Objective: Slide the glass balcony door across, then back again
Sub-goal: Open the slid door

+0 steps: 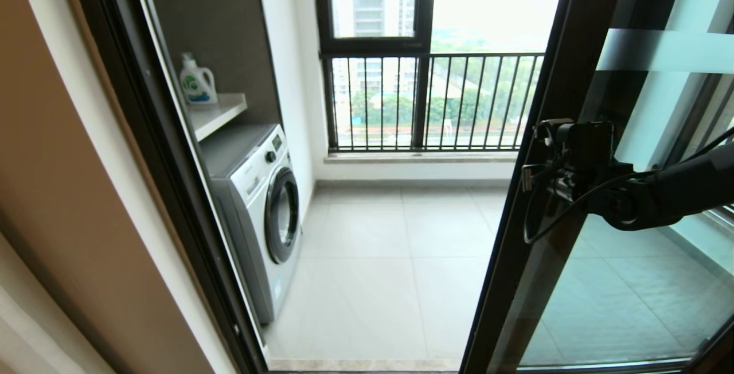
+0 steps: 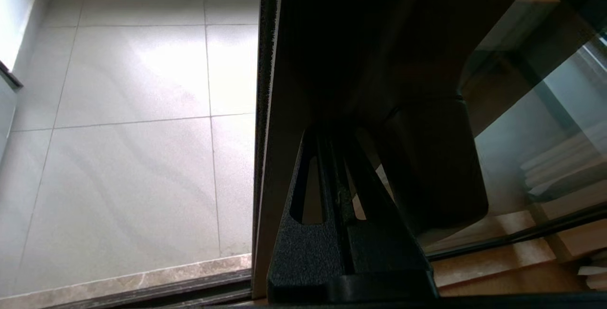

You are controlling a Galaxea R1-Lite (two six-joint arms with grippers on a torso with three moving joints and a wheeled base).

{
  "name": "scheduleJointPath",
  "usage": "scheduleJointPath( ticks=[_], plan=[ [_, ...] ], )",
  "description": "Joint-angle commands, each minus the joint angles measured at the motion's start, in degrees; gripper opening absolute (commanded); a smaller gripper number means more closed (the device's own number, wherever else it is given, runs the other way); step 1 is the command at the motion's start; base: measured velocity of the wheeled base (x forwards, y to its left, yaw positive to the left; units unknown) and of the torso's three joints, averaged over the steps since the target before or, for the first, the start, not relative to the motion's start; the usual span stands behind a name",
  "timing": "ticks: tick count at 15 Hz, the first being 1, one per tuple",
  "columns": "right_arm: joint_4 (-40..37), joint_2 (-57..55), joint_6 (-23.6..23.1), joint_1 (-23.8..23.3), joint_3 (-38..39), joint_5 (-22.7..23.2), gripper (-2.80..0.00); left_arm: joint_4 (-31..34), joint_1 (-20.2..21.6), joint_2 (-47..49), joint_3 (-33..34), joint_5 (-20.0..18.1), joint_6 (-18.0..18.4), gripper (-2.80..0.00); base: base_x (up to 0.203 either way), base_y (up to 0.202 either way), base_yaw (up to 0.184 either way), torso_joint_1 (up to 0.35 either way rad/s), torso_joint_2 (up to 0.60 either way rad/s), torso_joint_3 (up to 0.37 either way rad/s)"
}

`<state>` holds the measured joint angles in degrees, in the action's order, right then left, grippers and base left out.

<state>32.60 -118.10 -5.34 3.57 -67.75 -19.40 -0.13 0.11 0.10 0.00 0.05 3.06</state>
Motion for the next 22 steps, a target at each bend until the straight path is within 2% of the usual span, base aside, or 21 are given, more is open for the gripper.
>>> scheduleJointPath(
  ticks=[1,5,16,22],
  plan=[
    [1.4,0.0,-0.6,-1.7,1.2,0.0,-2.8,0.0,0.0,0.1,0.0,0.0,0.0,-2.8,0.0,0.0,0.0,0.0,0.0,0.0],
    [2.2,0.1,-0.8,-5.4,1.6,2.4,-2.8,0.0,0.0,0.1,0.0,0.0,0.0,-2.8,0.0,0.0,0.0,0.0,0.0,0.0],
    [2.7,1.4,-0.8,-11.7,3.9,7.6,-2.8,0.0,0.1,0.1,0.0,0.0,-0.1,-2.8,0.0,0.0,0.0,0.0,0.0,0.0],
    [2.7,0.7,-2.6,-16.3,3.2,11.4,-2.8,0.0,0.0,0.1,0.0,0.0,0.0,-2.8,0.0,0.0,0.0,0.0,0.0,0.0]
  ],
)
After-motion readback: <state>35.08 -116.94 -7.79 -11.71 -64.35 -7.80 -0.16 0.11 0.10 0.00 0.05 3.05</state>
